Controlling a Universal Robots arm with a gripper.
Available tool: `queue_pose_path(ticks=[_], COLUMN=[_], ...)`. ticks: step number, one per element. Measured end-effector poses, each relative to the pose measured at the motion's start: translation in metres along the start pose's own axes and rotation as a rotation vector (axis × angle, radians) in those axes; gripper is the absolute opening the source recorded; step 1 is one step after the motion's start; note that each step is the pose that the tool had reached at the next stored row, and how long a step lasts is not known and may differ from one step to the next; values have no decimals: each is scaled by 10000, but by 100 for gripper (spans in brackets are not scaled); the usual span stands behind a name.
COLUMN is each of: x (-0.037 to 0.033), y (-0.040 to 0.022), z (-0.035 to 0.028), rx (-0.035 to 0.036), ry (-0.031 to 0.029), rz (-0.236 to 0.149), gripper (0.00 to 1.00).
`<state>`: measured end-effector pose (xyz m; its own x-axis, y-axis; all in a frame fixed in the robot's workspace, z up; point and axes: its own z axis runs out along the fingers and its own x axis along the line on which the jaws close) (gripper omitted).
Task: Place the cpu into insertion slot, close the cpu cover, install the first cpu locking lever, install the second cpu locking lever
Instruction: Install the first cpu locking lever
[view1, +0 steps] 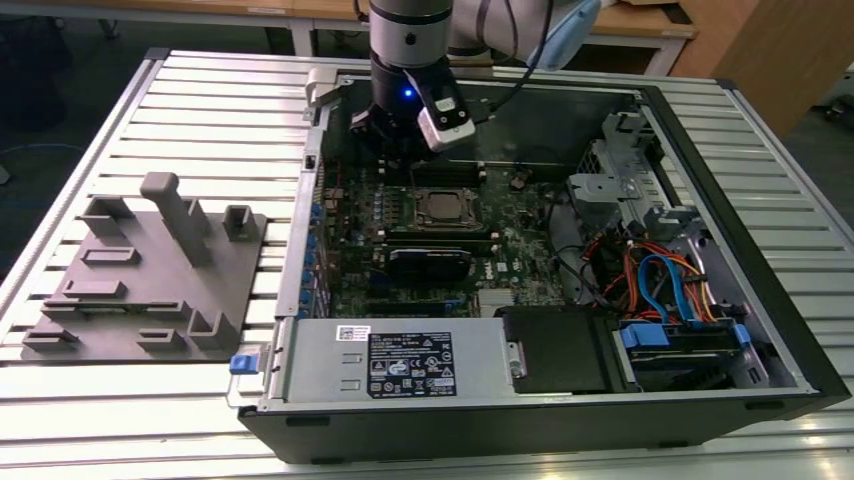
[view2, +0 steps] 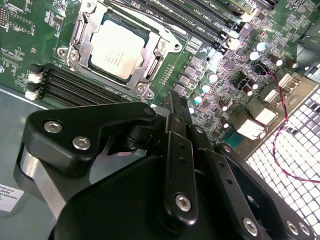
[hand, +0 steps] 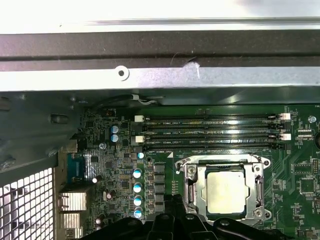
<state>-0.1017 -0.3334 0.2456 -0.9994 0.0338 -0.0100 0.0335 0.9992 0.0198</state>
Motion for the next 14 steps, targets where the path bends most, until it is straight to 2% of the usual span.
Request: queue_pose_path(ticks=[7, 9, 11, 14], x=[3, 7, 13, 41], y=[0, 7, 16, 27], z=[0, -1, -18, -42], rx=[28, 28, 28, 22], ry=[-2, -18, -72, -209], rz=[0, 0, -2, -4], gripper=[10, 10, 10, 10])
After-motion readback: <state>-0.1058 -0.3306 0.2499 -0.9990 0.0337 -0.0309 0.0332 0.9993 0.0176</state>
